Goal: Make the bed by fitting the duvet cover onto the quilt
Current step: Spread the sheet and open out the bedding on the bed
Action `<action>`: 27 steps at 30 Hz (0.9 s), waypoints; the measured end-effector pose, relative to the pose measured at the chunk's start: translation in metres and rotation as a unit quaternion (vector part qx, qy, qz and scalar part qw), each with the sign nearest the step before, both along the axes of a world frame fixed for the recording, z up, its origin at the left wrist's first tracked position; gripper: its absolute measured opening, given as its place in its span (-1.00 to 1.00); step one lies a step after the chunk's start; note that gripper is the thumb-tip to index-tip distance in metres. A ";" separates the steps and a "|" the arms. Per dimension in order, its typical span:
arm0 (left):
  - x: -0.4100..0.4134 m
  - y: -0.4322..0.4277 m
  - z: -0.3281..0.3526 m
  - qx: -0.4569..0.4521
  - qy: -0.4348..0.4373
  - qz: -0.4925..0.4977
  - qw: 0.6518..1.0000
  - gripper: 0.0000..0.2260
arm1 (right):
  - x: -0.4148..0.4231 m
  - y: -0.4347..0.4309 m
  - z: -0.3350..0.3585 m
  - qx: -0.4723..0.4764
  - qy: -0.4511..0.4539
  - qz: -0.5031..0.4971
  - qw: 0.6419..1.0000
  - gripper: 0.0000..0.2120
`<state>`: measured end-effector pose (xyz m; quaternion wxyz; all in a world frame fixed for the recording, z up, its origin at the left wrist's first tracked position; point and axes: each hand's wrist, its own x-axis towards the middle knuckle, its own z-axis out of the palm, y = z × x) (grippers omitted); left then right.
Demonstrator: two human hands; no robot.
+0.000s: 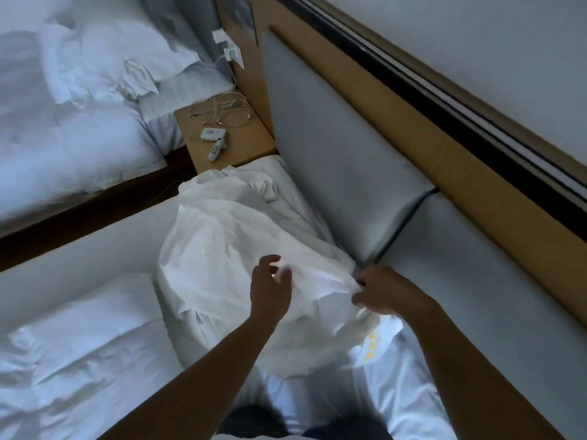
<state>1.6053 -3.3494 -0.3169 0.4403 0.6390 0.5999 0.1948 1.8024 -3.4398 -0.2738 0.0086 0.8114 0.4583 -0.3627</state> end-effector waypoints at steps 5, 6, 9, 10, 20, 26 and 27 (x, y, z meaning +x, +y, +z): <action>0.010 -0.077 0.008 -0.061 -0.012 -0.040 0.997 -0.53 | -0.015 -0.025 -0.013 0.078 0.328 -0.070 0.939 -0.88; 0.008 -0.086 0.009 -0.153 -0.060 -0.060 0.985 -0.55 | -0.016 -0.031 -0.014 0.063 0.406 -0.056 0.910 -0.87; 0.001 -0.105 0.002 -0.191 -0.088 -0.056 0.976 -0.76 | -0.012 -0.042 -0.024 -0.014 0.535 0.016 0.844 -0.65; -0.001 -0.108 -0.002 -0.152 -0.054 -0.031 0.986 -0.78 | -0.012 -0.042 -0.032 -0.022 0.541 0.015 0.841 -0.61; -0.048 -0.100 0.005 -0.134 -0.101 0.225 0.960 -0.68 | -0.008 -0.092 -0.188 -0.188 0.274 -0.482 0.811 0.02; -0.066 -0.120 -0.018 -0.086 0.026 0.152 0.984 -0.75 | -0.038 -0.099 -0.226 -0.078 0.473 -0.581 0.657 -0.54; -0.071 -0.121 -0.021 -0.097 0.056 0.116 0.987 -0.61 | -0.047 -0.086 -0.219 -0.049 0.494 -0.558 0.665 -0.59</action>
